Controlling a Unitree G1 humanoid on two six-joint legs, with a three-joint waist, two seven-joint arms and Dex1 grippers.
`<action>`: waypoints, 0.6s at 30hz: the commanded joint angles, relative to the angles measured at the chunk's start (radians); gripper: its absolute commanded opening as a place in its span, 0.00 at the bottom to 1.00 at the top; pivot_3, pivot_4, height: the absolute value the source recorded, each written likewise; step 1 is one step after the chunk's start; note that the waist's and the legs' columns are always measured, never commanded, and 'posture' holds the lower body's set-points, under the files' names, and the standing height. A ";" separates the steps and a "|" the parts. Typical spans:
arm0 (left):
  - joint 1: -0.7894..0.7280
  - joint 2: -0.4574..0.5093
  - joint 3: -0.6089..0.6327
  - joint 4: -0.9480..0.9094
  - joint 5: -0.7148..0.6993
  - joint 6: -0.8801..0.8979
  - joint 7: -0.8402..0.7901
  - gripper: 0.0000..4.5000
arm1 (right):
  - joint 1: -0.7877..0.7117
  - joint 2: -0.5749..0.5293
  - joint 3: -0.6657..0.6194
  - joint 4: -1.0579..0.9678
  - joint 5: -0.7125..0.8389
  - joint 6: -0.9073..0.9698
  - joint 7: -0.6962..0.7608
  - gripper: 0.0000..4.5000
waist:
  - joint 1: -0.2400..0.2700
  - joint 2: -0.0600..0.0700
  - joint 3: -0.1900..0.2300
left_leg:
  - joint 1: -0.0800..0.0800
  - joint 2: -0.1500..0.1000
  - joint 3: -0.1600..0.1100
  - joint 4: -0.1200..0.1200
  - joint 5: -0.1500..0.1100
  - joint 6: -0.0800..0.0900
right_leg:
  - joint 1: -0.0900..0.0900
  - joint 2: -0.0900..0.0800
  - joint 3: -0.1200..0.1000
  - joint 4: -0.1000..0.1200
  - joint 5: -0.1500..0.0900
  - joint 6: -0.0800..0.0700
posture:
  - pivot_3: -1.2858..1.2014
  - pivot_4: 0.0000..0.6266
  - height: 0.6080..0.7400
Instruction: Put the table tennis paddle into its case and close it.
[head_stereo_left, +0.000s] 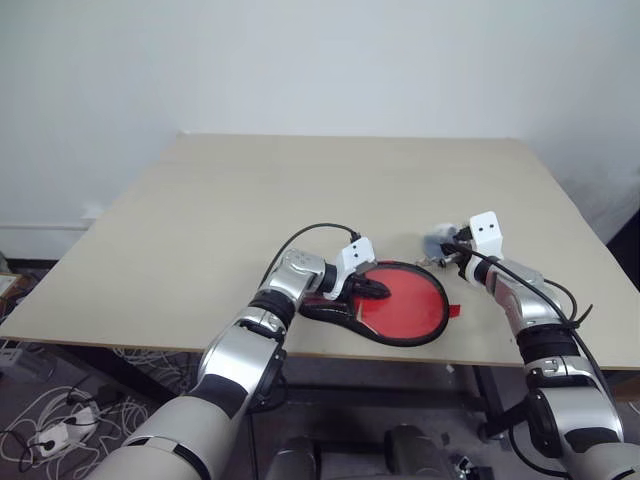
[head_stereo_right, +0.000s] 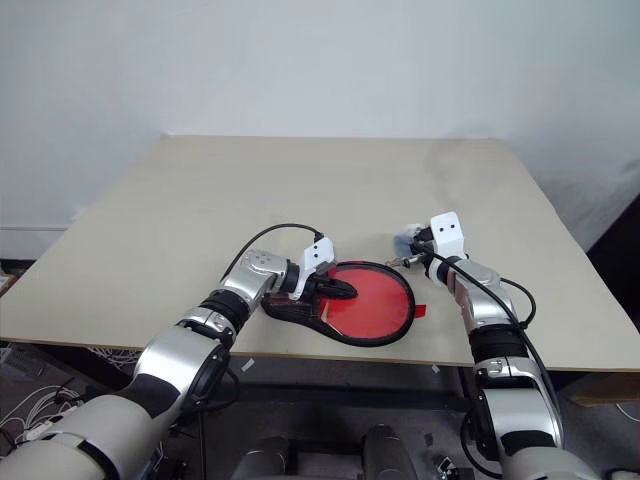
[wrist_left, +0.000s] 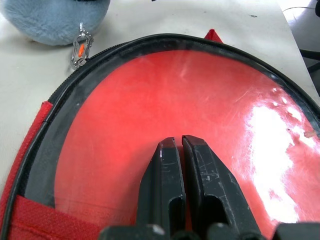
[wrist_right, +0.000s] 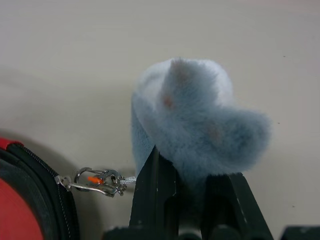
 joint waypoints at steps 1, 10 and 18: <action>0.019 0.010 -0.016 0.009 0.018 0.011 -0.011 0.03 | -0.001 -0.065 -0.043 -0.071 -0.016 -0.003 -0.028 0.02 | 0.000 0.000 0.000 | 0.000 0.000 0.000 0.000 0.000 0.000 | 0.000 0.000 0.000 0.000 0.000 0.000 | 0.52 0.00 1.00; 0.015 0.008 -0.016 0.010 0.019 0.011 -0.006 0.03 | 0.044 -0.150 -0.038 -0.116 -0.027 -0.006 -0.001 0.02 | 0.014 0.000 0.000 | -0.001 0.000 0.000 0.001 0.000 0.000 | 0.001 0.000 0.000 -0.001 0.000 0.000 | 0.52 0.00 1.00; 0.011 0.006 -0.014 0.014 0.018 0.011 -0.001 0.03 | 0.102 -0.222 -0.017 -0.168 -0.033 -0.006 0.056 0.02 | 0.024 0.000 0.000 | -0.001 -0.002 0.000 0.002 0.000 0.000 | 0.003 -0.001 0.001 -0.001 -0.001 0.001 | 0.52 0.00 1.00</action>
